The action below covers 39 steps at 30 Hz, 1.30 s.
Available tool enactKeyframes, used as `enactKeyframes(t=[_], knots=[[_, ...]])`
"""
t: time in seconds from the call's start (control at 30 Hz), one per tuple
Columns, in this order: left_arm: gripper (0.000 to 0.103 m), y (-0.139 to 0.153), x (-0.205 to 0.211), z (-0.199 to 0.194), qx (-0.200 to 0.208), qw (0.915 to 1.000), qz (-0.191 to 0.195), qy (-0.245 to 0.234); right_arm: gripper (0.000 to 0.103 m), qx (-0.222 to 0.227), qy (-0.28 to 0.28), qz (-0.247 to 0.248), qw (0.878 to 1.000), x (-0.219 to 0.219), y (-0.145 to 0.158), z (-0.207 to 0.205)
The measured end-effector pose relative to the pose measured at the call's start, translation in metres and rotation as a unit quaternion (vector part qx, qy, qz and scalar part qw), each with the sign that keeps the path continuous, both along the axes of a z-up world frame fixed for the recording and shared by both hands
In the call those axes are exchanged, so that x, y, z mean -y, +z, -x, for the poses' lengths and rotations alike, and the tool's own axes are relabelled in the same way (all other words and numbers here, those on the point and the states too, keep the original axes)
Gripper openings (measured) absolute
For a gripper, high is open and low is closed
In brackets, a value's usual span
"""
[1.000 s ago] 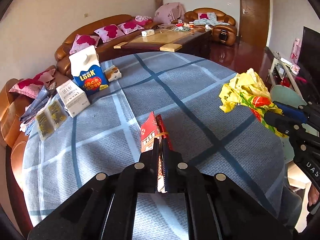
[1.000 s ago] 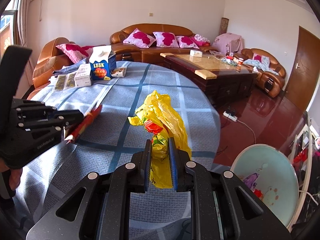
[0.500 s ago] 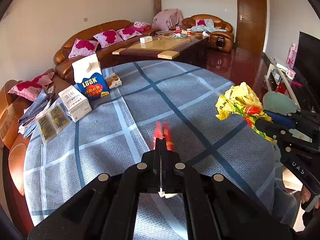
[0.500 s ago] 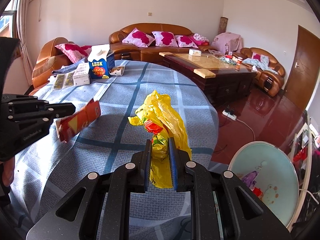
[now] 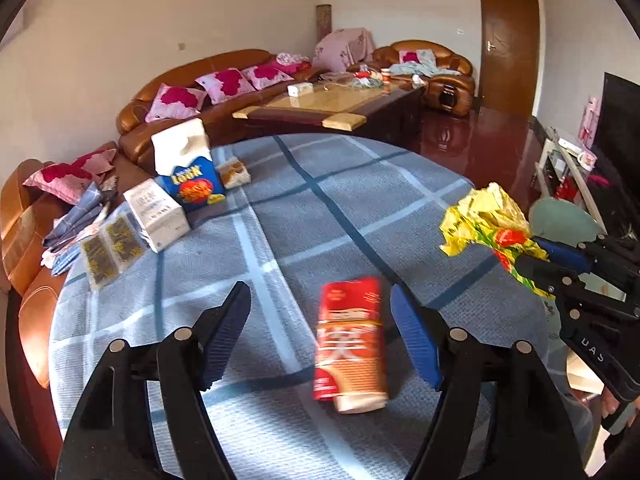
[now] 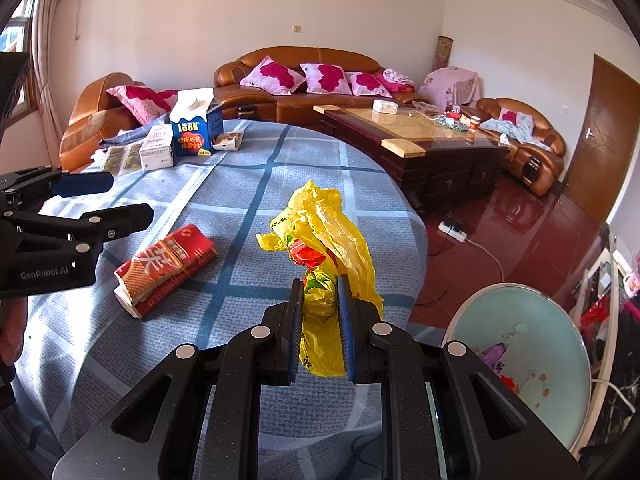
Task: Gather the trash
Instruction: 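Lift the red-white snack packet with the left tool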
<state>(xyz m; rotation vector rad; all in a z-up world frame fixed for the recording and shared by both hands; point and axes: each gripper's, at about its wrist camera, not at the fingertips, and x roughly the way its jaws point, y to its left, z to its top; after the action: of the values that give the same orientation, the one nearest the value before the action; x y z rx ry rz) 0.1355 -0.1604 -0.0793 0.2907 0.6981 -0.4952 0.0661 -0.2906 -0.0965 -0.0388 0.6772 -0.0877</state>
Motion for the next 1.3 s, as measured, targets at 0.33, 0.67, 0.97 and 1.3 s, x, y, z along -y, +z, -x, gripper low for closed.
enactKeyframes(t=[0.33, 0.67, 0.97, 1.3], knots=[[0.072, -0.035, 0.019, -0.005, -0.048, 0.9979, -0.041, -0.015, 0.017, -0.013, -0.001, 0.001, 1.0, 0.001, -0.013, 0.002], [0.045, -0.049, 0.02, -0.013, -0.097, 0.994, -0.037, -0.034, 0.017, -0.009, 0.005, 0.001, 1.0, -0.001, -0.011, 0.006], [0.044, -0.039, 0.023, 0.0, -0.055, 0.9967, -0.045, -0.039, 0.017, -0.007, 0.006, 0.003, 1.0, -0.002, -0.009, 0.008], [0.044, -0.031, 0.019, 0.005, -0.029, 0.9984, -0.039, -0.03, 0.017, -0.009, 0.009, 0.003, 1.0, -0.002, -0.009, 0.01]])
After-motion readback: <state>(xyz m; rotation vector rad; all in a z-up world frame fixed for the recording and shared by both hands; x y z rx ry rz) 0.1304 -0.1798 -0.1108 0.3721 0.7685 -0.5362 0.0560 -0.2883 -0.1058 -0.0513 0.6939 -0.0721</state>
